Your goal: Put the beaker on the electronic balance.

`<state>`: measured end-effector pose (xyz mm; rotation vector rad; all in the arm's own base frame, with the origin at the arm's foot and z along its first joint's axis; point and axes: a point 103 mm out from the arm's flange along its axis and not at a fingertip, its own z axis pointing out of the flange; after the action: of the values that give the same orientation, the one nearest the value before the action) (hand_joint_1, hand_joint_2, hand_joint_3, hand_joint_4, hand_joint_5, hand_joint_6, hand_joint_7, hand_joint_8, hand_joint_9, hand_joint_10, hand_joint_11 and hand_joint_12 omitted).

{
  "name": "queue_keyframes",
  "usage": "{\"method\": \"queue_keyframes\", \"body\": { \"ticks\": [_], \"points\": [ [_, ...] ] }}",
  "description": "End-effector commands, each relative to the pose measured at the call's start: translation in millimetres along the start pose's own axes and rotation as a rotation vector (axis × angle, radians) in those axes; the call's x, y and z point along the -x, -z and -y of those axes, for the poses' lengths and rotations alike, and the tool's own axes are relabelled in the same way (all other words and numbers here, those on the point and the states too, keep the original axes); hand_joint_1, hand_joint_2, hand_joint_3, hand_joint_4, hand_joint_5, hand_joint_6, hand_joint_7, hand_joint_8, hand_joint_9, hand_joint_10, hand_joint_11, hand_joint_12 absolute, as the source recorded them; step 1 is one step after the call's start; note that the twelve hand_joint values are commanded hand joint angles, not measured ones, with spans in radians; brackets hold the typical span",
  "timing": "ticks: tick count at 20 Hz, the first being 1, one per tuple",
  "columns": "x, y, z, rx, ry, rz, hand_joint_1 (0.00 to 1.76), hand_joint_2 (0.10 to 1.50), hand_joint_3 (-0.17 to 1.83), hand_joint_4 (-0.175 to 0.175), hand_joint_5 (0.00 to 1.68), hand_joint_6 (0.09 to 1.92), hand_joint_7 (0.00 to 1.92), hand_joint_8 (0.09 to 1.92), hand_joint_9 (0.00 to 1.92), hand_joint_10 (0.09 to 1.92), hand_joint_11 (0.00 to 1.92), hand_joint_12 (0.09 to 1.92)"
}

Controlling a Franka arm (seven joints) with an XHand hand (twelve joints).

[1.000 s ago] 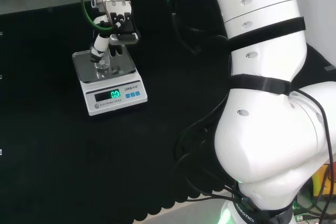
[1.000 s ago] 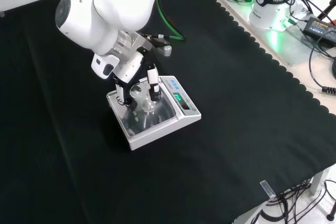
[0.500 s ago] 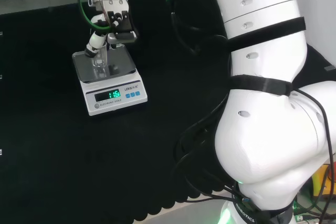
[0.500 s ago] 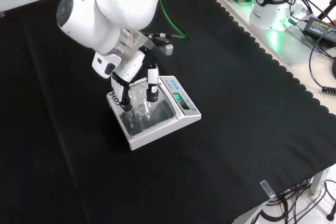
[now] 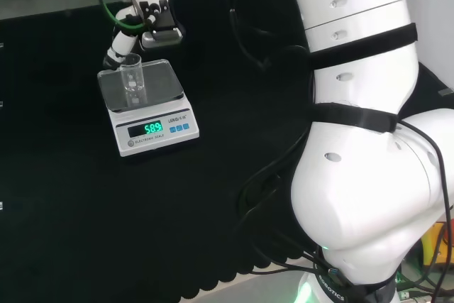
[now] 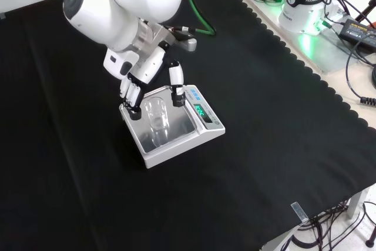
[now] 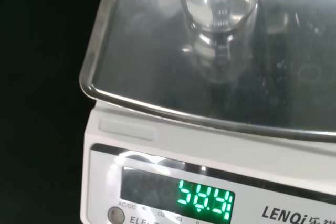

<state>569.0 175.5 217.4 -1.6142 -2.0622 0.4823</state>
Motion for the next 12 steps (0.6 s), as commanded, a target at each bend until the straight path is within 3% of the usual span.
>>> {"method": "queue_keyframes", "body": {
  "ticks": [1, 7, 12],
  "points": [
    [-1.4, 32.5, 34.0, 0.082, 0.013, -0.023, 0.59, 0.84, -0.14, -0.175, 0.0, 0.09, 0.0, 0.35, 0.0, 0.9, 0.33, 1.43],
    [1.1, 49.2, 58.8, 0.145, 0.016, -0.044, 0.52, 0.84, -0.13, -0.175, 0.0, 0.09, 0.0, 0.31, 0.0, 0.88, 0.32, 1.44],
    [9.6, 47.7, 70.9, 0.151, -0.006, -0.055, 0.5, 0.84, -0.12, -0.175, 0.0, 0.09, 0.0, 0.31, 0.0, 0.88, 0.31, 1.44]
  ]
}}
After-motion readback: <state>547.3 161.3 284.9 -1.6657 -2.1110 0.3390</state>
